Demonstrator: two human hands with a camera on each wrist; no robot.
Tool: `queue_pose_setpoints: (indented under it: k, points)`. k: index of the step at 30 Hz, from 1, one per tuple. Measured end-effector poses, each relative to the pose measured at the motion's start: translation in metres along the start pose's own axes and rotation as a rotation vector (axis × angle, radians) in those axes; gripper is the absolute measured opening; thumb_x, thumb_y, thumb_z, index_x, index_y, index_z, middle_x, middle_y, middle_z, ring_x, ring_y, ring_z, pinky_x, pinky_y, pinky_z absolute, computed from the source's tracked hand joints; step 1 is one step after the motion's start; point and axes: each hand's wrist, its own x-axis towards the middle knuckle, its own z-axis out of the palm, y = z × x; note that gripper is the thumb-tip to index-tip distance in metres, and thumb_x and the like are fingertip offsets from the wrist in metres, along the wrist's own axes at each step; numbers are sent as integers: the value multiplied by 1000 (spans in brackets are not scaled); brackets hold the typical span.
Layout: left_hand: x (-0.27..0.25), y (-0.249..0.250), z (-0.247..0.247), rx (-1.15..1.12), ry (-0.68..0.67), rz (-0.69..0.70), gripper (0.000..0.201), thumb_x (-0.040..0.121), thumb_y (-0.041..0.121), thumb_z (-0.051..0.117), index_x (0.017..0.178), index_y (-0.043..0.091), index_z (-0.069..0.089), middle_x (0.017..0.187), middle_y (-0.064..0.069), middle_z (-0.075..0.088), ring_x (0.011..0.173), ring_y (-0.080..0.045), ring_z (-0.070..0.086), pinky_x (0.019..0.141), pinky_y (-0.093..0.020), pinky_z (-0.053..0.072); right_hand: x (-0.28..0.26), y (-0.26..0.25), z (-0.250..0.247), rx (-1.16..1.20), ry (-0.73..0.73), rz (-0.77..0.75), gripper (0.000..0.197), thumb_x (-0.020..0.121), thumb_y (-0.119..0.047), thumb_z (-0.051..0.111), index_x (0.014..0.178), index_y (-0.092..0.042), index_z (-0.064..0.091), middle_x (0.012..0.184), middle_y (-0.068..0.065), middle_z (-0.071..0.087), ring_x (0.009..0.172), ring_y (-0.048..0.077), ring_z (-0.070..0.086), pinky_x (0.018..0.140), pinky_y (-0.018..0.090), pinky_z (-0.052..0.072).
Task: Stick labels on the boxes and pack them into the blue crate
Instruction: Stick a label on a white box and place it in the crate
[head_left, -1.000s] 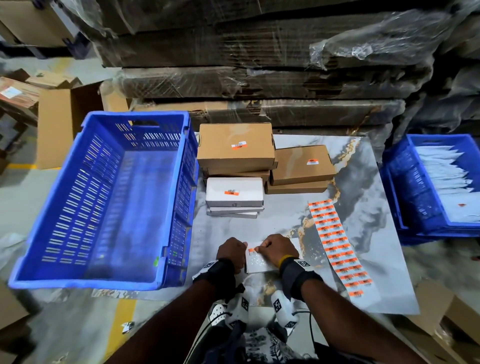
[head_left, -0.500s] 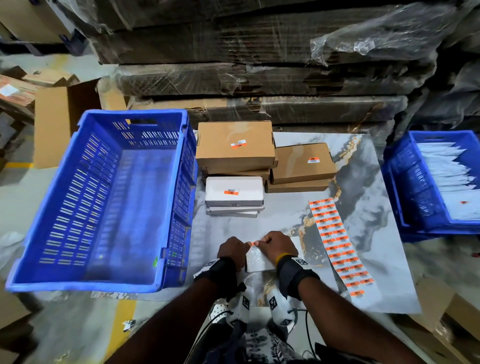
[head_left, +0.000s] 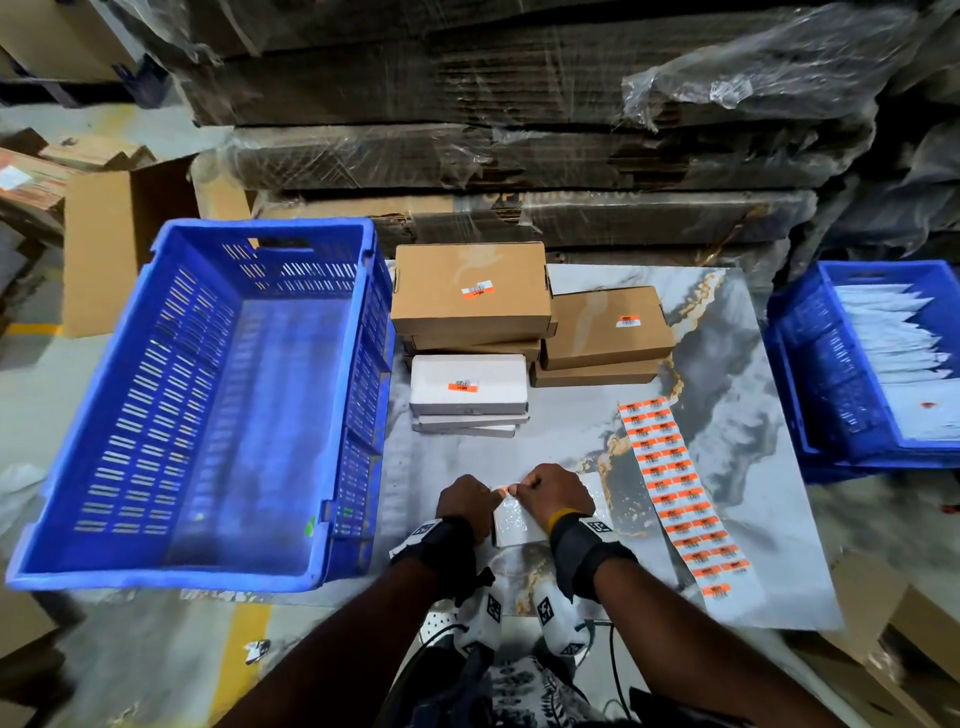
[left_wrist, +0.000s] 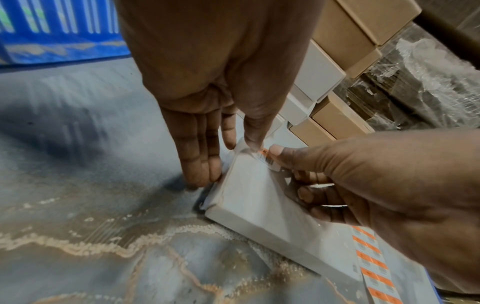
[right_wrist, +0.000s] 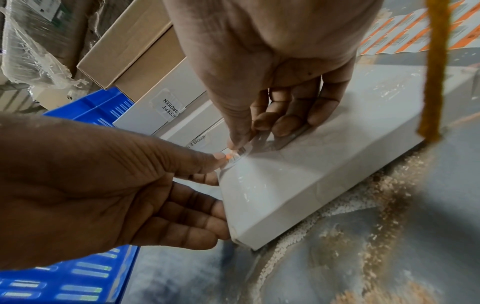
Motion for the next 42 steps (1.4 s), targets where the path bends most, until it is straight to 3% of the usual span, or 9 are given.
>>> queue_pose_setpoints:
  k: [7,15,23,31,38,42]
  points:
    - [2,0,2,50,17,-6,35,81,40,66,67,10,57,76,-20,71,85,-43,69,74,-47,59,0,-2,1,-43,8,-1,25,84,-47,68,88,-22,73,94,-2,72,87,22,66,73,27,52]
    - [-3,6,1,146,40,13,32,86,37,65,95,8,59,91,-18,73,89,-36,70,78,-44,59,-2,-4,-2,-98,25,-16,21,86,-46,66,89,-25,69,100,-2,70,94,25,66,76,29,50]
    - [-1,6,2,158,46,10,31,84,36,65,92,6,61,88,-18,73,88,-36,71,77,-43,59,-5,-4,4,-149,78,-61,21,88,-44,62,92,-24,67,103,-2,69,95,24,64,77,29,50]
    - [1,6,2,142,48,-6,33,84,36,66,95,5,62,92,-19,73,89,-37,70,78,-44,59,4,1,0,-71,36,13,35,81,-50,71,96,-19,66,105,5,68,98,27,64,75,30,50]
    - [4,7,3,188,67,-11,33,88,36,64,105,8,62,105,-15,71,98,-35,68,85,-40,56,6,2,2,-80,38,-17,27,87,-42,66,97,-17,60,104,7,67,97,30,63,79,34,52]
    - [4,8,4,231,76,-20,32,91,32,62,110,7,60,113,-15,68,108,-33,62,89,-35,52,4,4,2,-56,60,-57,14,91,-30,64,87,-20,55,96,4,68,91,28,63,74,33,51]
